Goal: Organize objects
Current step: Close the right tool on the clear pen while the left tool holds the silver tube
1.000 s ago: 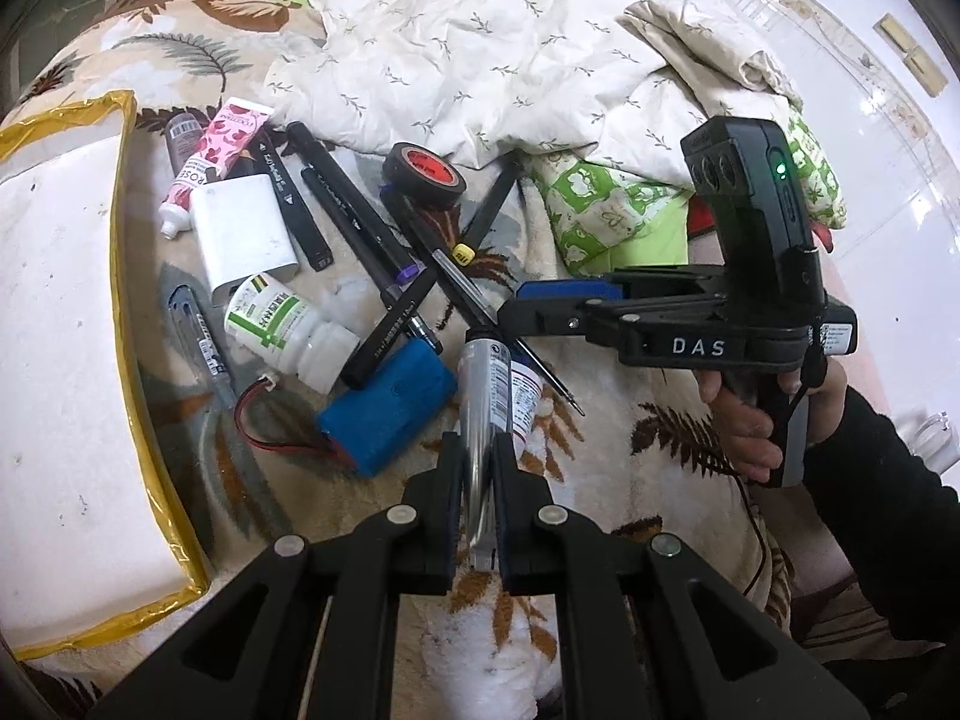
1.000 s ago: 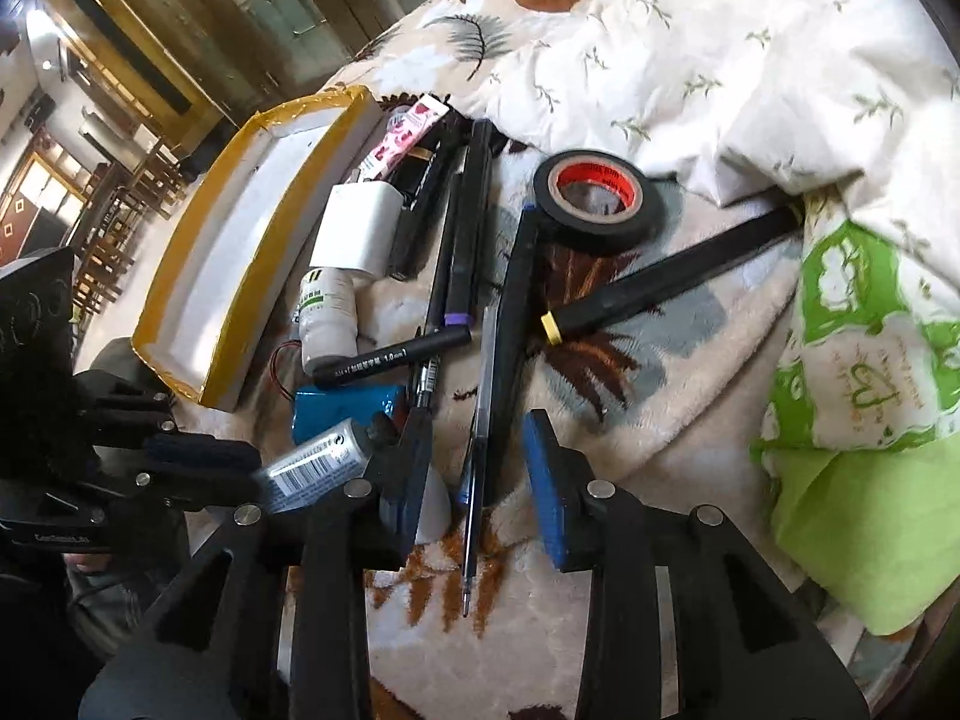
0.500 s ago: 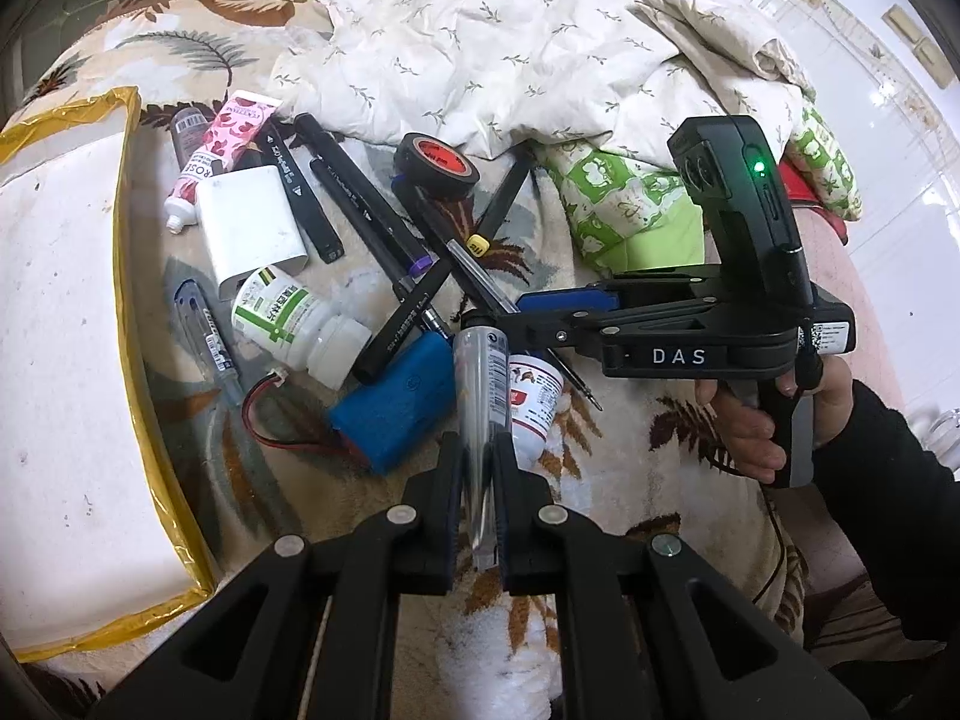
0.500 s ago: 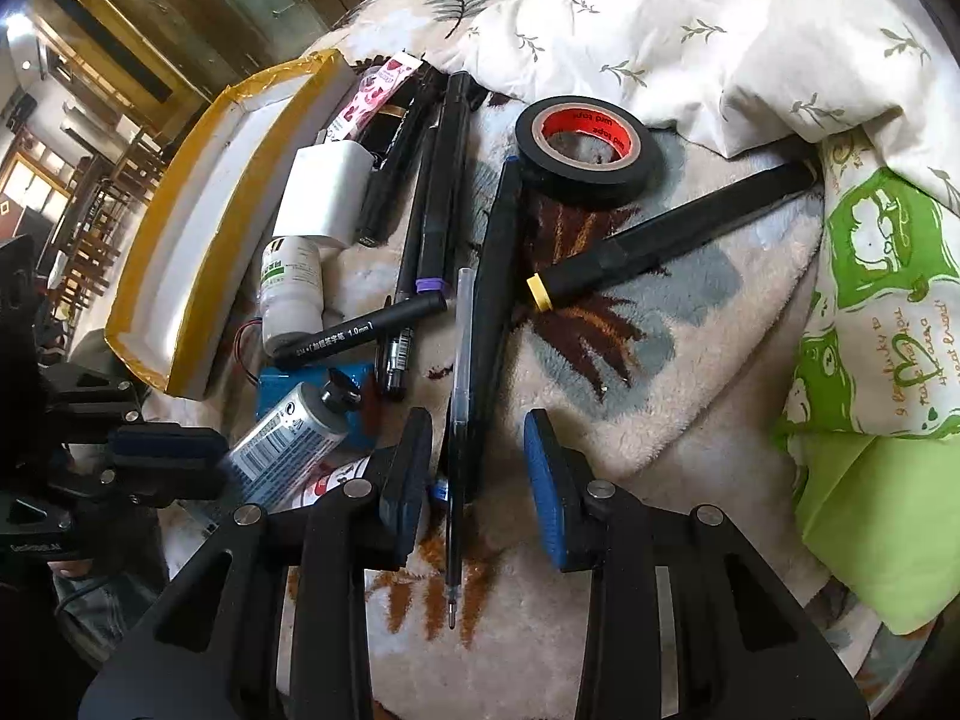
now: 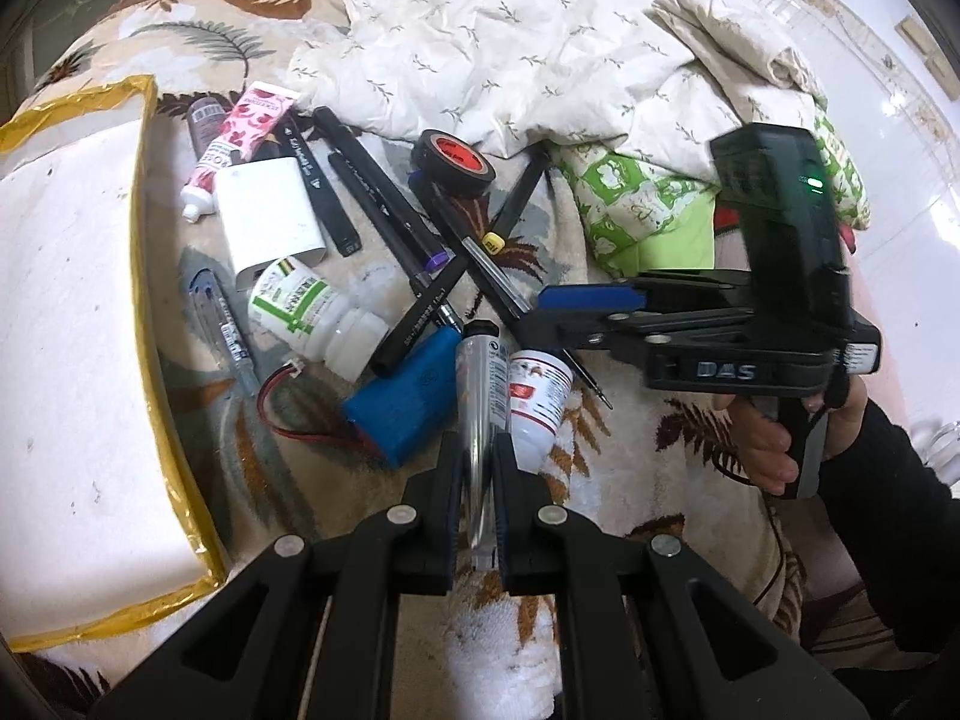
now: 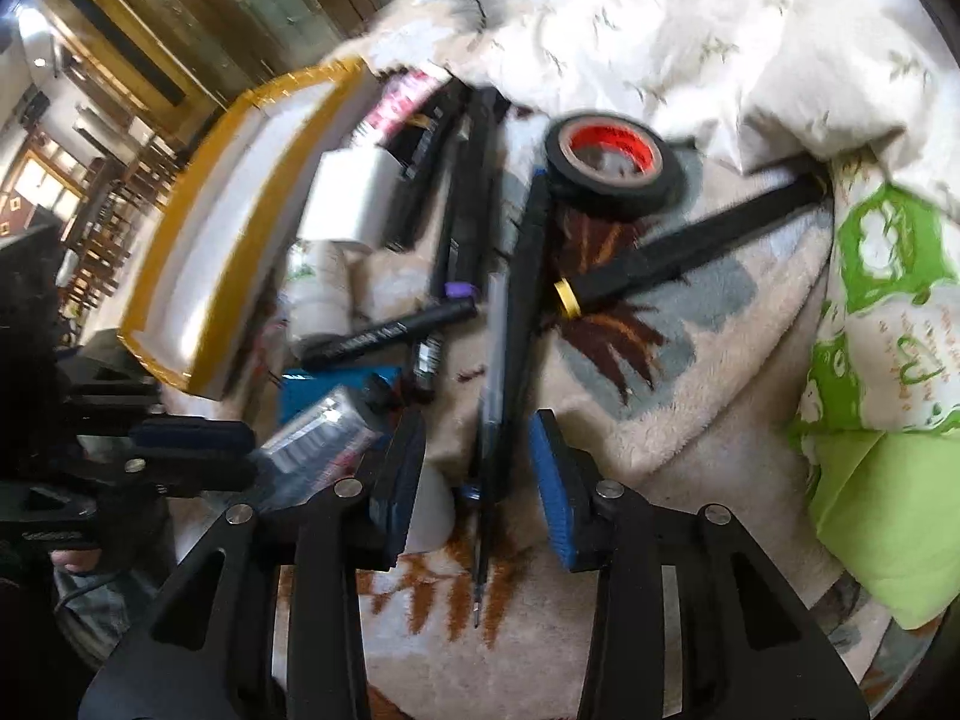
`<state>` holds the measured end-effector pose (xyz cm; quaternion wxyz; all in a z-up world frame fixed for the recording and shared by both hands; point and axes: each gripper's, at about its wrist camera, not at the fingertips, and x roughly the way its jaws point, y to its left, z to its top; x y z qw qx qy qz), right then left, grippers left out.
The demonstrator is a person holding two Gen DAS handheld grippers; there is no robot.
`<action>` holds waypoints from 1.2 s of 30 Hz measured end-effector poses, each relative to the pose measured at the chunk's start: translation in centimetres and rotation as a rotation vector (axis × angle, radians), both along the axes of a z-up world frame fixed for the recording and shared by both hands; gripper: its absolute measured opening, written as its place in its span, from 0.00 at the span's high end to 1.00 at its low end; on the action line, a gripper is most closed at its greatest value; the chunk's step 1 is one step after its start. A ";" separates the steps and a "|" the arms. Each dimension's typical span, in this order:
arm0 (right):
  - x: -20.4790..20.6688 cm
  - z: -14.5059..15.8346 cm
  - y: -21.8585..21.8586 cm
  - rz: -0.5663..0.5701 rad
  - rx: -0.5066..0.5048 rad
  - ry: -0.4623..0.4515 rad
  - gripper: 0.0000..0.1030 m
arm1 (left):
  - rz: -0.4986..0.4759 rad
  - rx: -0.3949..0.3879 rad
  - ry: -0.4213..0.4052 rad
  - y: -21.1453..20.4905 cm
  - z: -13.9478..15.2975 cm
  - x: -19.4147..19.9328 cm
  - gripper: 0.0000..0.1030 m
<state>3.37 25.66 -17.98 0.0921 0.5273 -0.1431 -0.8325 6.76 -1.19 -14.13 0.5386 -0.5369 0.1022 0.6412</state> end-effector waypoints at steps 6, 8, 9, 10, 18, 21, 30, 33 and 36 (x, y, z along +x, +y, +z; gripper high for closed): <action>1.8 1.2 0.2 0.037 0.046 0.038 0.55 | 0.006 0.003 -0.029 -0.3 -0.1 -0.1 0.93; 1.9 1.0 0.6 0.041 0.026 0.029 0.55 | 0.007 -0.005 -0.027 -0.3 -0.1 0.0 0.93; 1.7 0.8 0.6 0.036 0.035 0.025 0.55 | 0.010 -0.015 -0.033 -0.4 -0.2 0.0 0.93; 1.6 0.8 0.5 0.028 0.039 0.024 0.55 | 0.014 -0.020 -0.036 -0.4 -0.3 0.1 0.93; 0.6 -0.7 -0.8 -0.038 0.094 -0.015 0.85 | 0.014 -0.061 -0.034 0.2 -1.0 -0.1 0.91; 1.0 -0.5 -0.6 -0.060 0.103 -0.017 0.86 | 0.012 -0.082 -0.030 1.2 -1.3 -0.2 0.83; 1.0 -0.5 -0.8 -0.096 0.090 -0.030 0.87 | 0.019 -0.106 -0.034 2.0 -2.0 0.3 0.71; 1.3 -0.2 -0.3 -0.118 0.059 -0.016 0.87 | 0.046 -0.060 -0.018 0.6 -0.6 0.2 0.71; 1.7 0.5 0.2 -0.147 0.022 0.003 0.87 | 0.070 -0.017 -0.047 -0.6 0.3 -0.1 0.71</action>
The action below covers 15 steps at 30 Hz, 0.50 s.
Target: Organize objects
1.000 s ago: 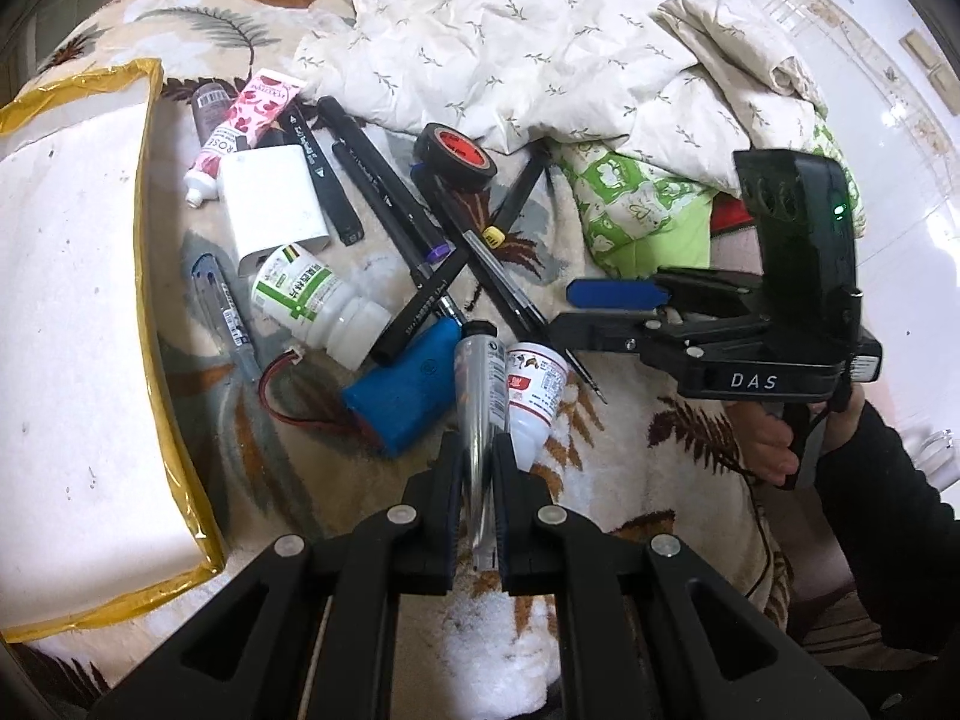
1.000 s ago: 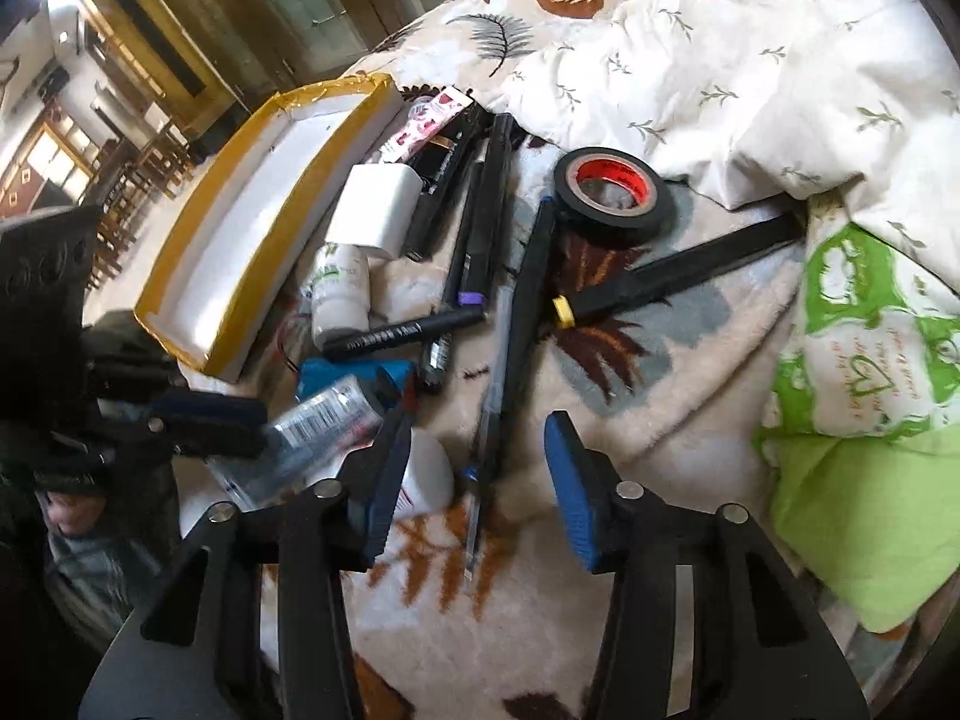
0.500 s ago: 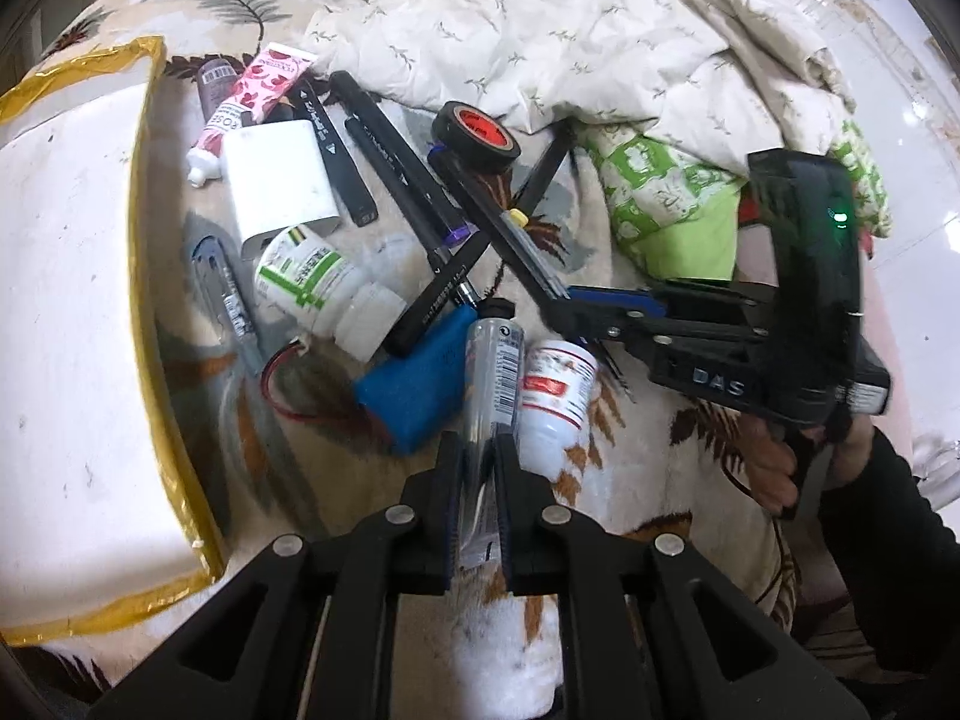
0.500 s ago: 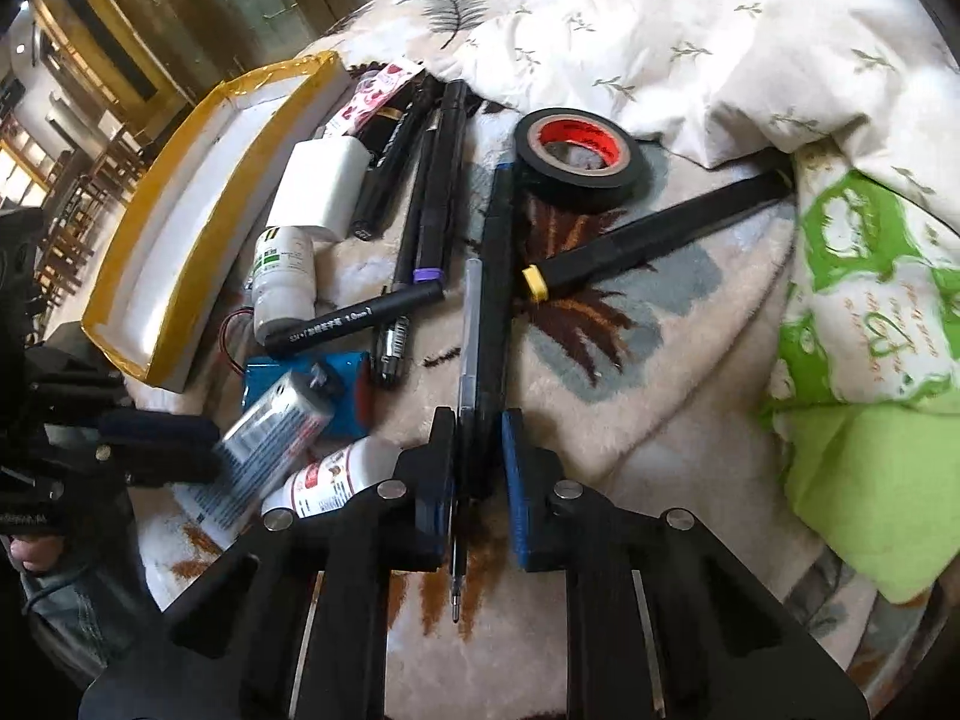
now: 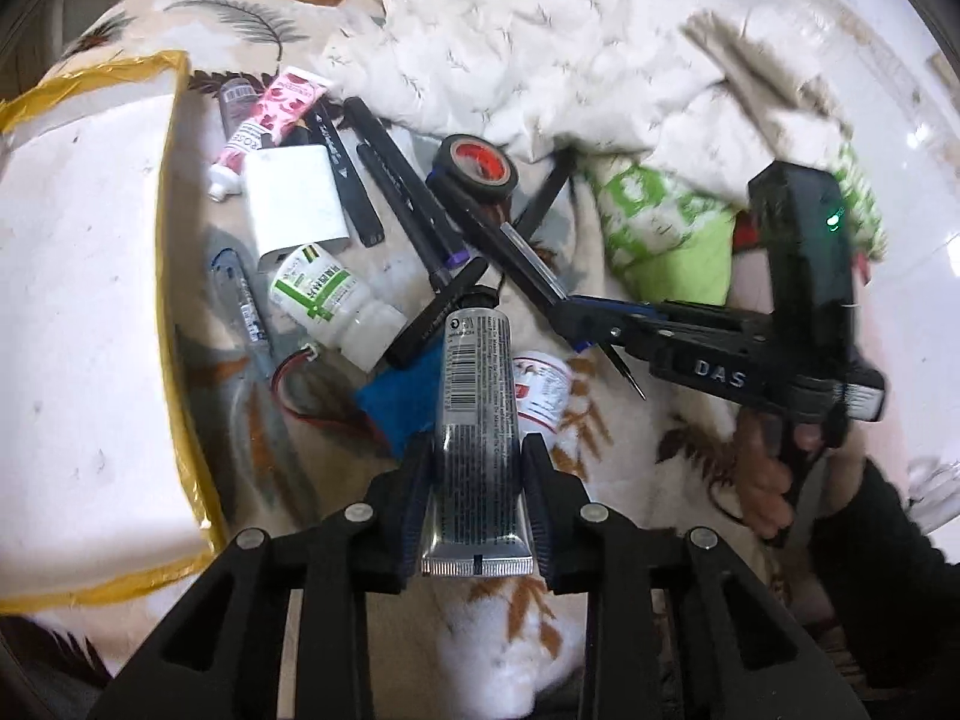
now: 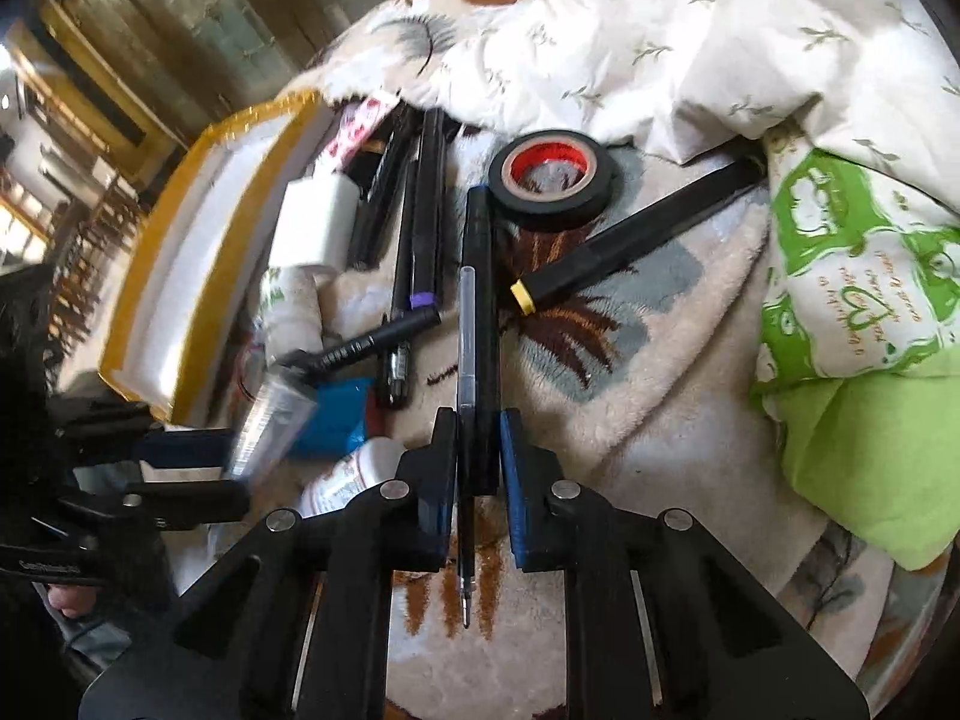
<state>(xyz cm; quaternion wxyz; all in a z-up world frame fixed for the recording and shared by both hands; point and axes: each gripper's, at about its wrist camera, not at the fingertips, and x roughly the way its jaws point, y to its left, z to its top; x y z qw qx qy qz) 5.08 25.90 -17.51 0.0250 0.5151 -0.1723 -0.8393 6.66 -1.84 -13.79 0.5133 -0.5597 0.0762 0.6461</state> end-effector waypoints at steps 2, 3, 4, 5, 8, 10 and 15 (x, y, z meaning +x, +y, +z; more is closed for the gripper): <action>0.1 0.5 0.2 -0.012 -0.009 0.019 0.87 | 0.006 0.001 -0.004 -0.4 -0.1 -0.1 0.71; 0.1 0.6 0.2 -0.018 -0.013 0.024 0.87 | 0.002 -0.006 -0.001 -0.3 -0.2 0.0 0.71; 0.1 0.8 0.3 -0.025 -0.020 0.027 0.87 | -0.002 -0.012 0.001 -0.2 -0.4 0.0 0.71; -0.1 1.0 0.3 -0.033 -0.022 0.032 0.87 | -0.003 -0.023 0.010 0.0 -0.6 0.3 0.71; -0.2 1.8 0.2 -0.050 -0.009 0.051 0.87 | -0.013 -0.037 0.018 0.4 -0.9 0.7 0.71; -0.1 2.4 0.3 -0.066 -0.017 0.073 0.87 | -0.011 -0.038 0.012 0.4 -1.0 0.5 0.71; 0.0 4.0 0.7 -0.111 -0.019 0.121 0.87 | 0.014 -0.015 0.003 -0.6 -0.6 0.0 0.71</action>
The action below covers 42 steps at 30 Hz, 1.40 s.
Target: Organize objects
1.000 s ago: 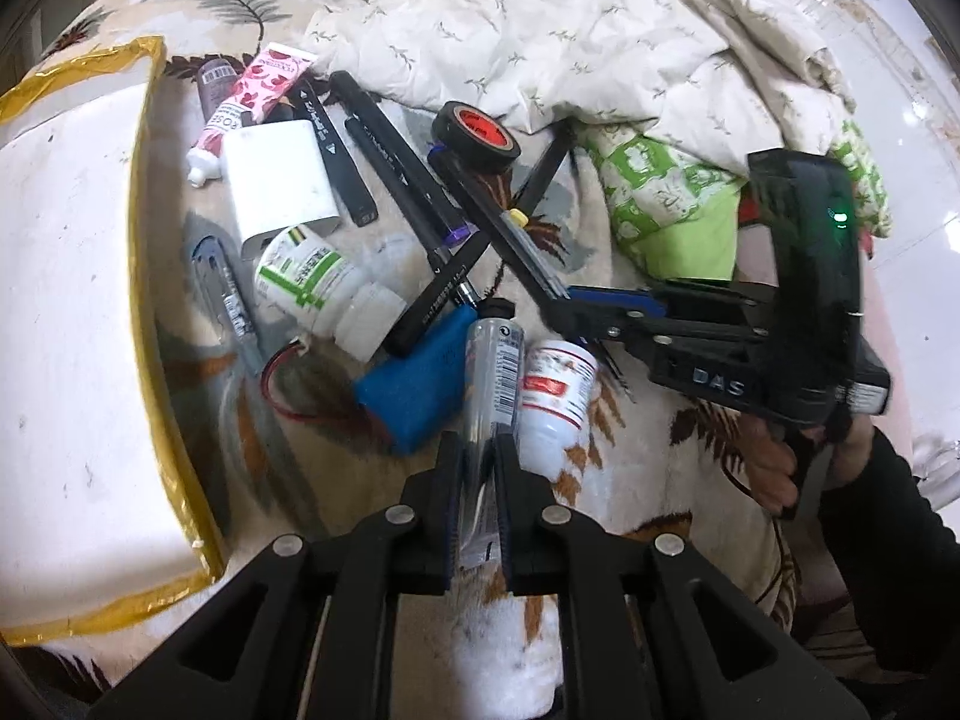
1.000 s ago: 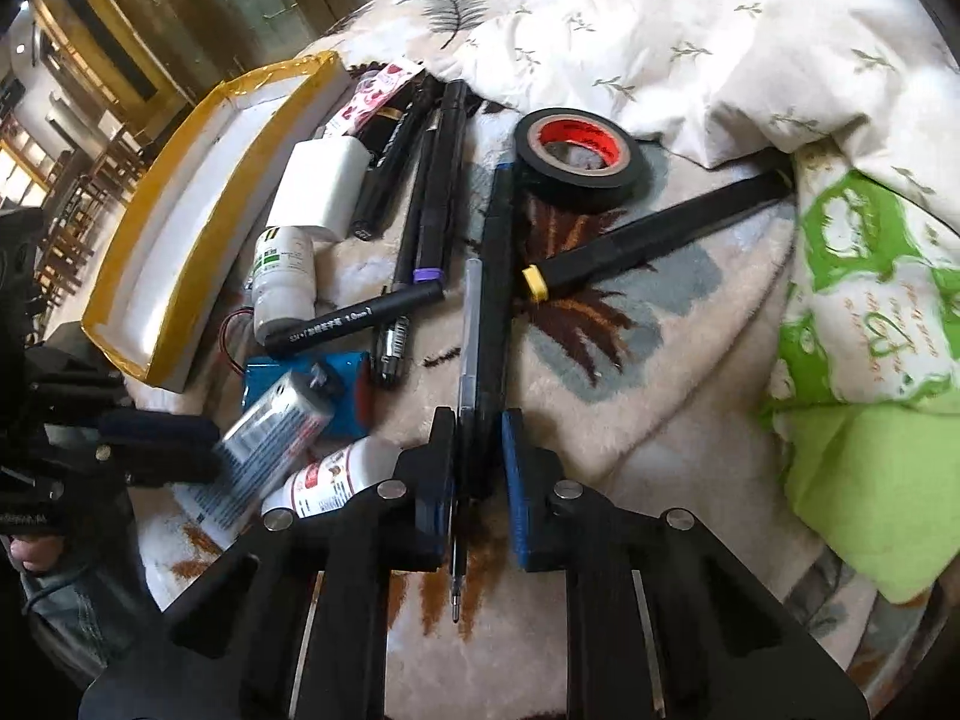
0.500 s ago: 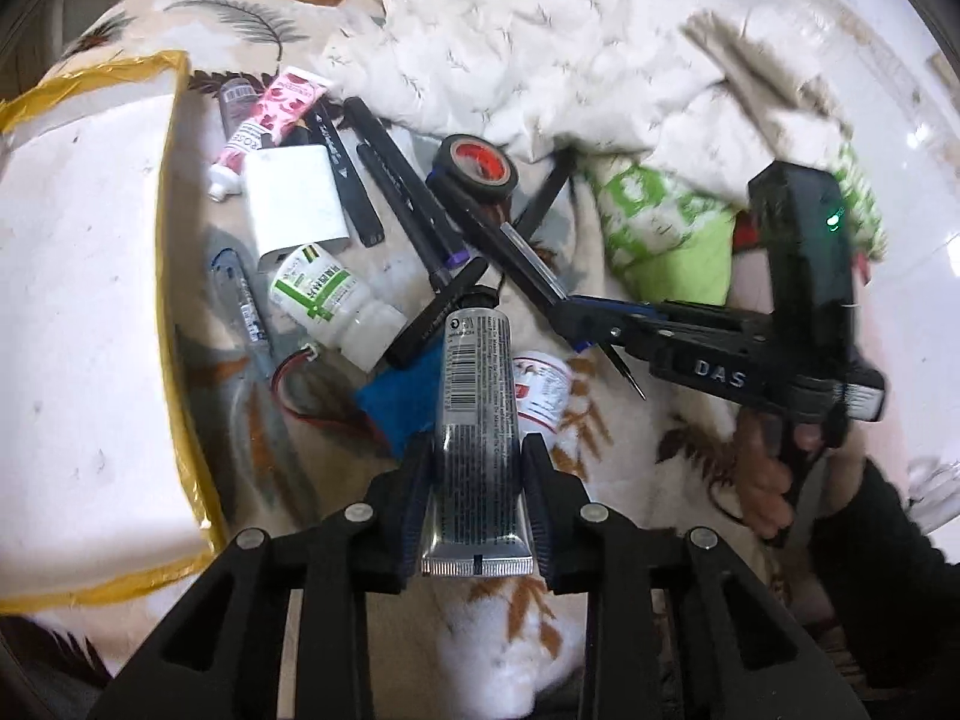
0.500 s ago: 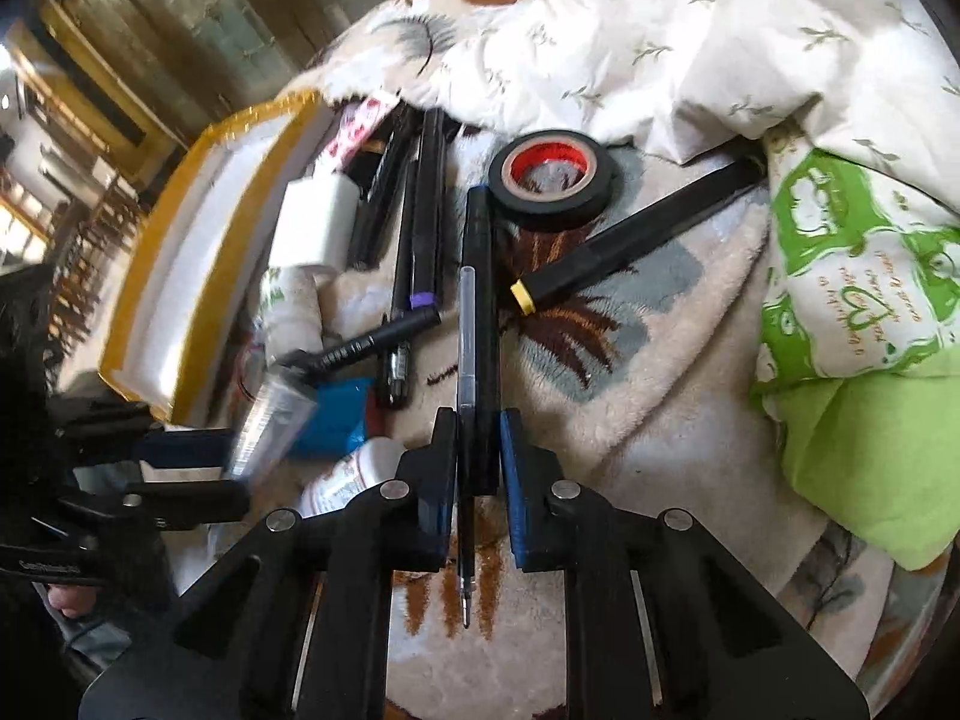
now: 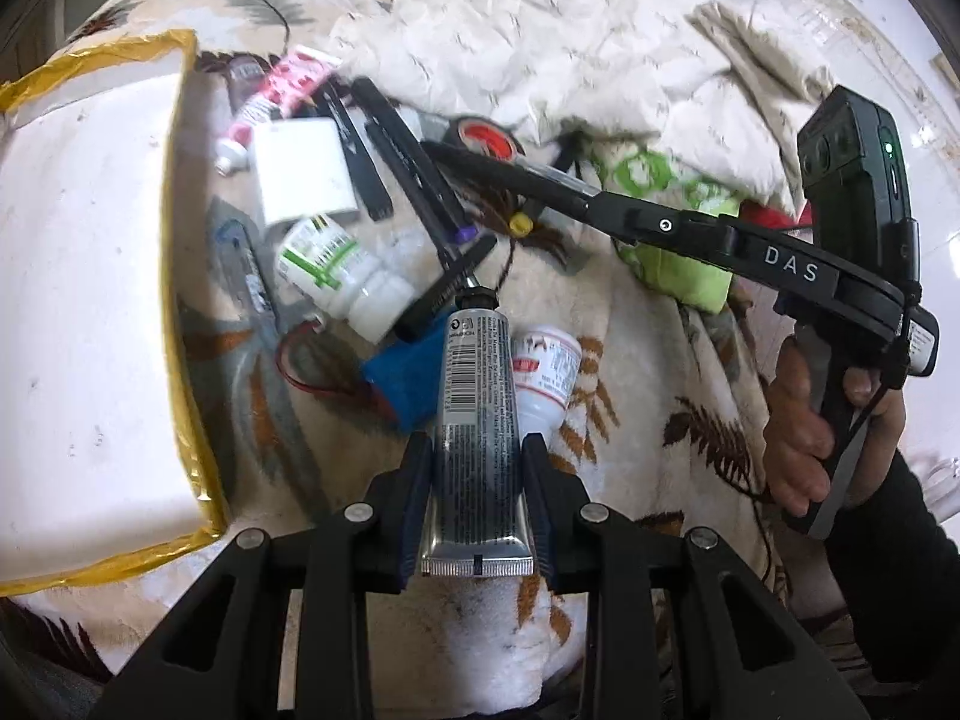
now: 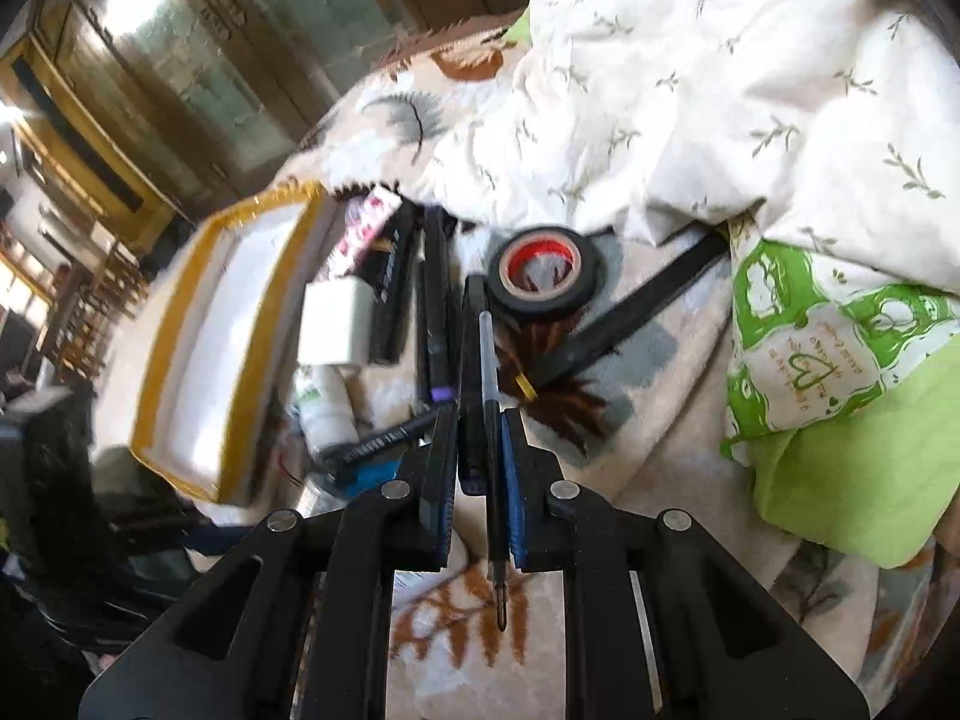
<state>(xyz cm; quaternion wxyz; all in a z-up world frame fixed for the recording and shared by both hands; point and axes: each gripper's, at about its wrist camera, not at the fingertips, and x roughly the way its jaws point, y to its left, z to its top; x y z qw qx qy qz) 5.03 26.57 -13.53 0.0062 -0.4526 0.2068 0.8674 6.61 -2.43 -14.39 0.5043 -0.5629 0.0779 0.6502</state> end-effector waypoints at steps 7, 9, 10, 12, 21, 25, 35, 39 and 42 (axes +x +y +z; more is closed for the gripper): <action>-1.5 2.1 -2.3 0.024 -0.028 0.055 0.87 | 0.062 0.068 -0.063 -2.3 1.2 -1.4 0.71; -2.0 2.3 -3.3 0.026 0.017 0.045 0.87 | 0.071 0.085 -0.090 -3.0 1.2 -1.8 0.71; -2.2 2.4 -3.4 0.020 0.021 0.045 0.87 | 0.072 0.087 -0.089 -3.1 1.2 -1.9 0.71; -2.4 2.5 -3.5 0.007 0.028 0.037 0.87 | 0.075 0.084 -0.093 -3.1 0.9 -2.0 0.71; -2.8 3.5 -3.7 0.002 0.080 0.021 0.87 | 0.099 0.116 -0.119 -3.8 1.1 -2.5 0.71; -2.7 4.9 -3.5 -0.021 0.075 0.061 0.87 | 0.133 0.148 -0.124 -4.8 1.6 -3.3 0.71; -2.6 6.2 -4.8 0.007 0.019 0.110 0.87 | 0.221 0.192 -0.148 -6.2 2.4 -5.3 0.71; -2.9 6.5 -5.7 0.024 0.024 0.132 0.87 | 0.267 0.184 -0.145 -7.4 2.2 -6.8 0.71; -3.0 5.9 -5.8 0.017 0.098 0.105 0.87 | 0.253 0.178 -0.154 -7.1 2.1 -6.5 0.71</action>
